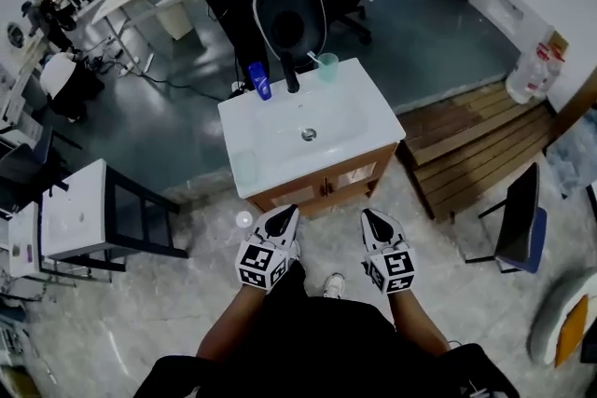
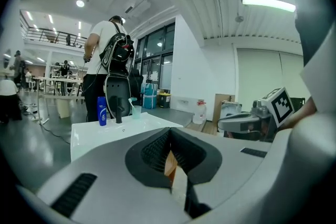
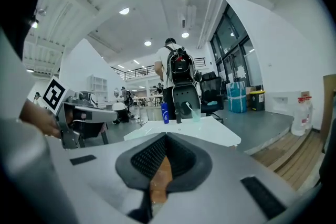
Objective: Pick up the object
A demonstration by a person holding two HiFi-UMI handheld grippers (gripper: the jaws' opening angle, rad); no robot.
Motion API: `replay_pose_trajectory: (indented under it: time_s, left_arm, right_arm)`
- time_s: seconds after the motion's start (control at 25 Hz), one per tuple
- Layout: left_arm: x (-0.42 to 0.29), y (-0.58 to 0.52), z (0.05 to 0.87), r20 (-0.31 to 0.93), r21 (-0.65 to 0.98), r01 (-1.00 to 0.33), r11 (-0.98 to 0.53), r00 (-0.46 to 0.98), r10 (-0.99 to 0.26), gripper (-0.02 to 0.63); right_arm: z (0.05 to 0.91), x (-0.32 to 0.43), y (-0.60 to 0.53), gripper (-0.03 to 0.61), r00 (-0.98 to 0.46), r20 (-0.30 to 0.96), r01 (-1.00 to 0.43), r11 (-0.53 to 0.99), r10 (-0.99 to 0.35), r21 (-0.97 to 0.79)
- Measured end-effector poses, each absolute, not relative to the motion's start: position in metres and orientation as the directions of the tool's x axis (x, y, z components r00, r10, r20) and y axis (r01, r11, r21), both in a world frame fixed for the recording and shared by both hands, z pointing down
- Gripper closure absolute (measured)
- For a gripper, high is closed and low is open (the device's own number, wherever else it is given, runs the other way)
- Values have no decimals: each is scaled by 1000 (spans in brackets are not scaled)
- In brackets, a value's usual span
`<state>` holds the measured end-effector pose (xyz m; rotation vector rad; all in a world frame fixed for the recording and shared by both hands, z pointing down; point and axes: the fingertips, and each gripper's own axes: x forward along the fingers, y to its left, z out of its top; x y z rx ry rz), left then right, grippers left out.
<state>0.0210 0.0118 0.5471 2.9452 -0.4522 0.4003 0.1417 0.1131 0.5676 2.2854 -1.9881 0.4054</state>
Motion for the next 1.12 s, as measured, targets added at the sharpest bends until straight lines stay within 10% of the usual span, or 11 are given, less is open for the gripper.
replay_pose_trajectory:
  time_s: [1.12]
  left_arm:
    - [11,-196,555,245,170,-593,-787,799,-549,592]
  right_arm:
    - [568,164,-116,560,-88,249,-993,66,-964,-96]
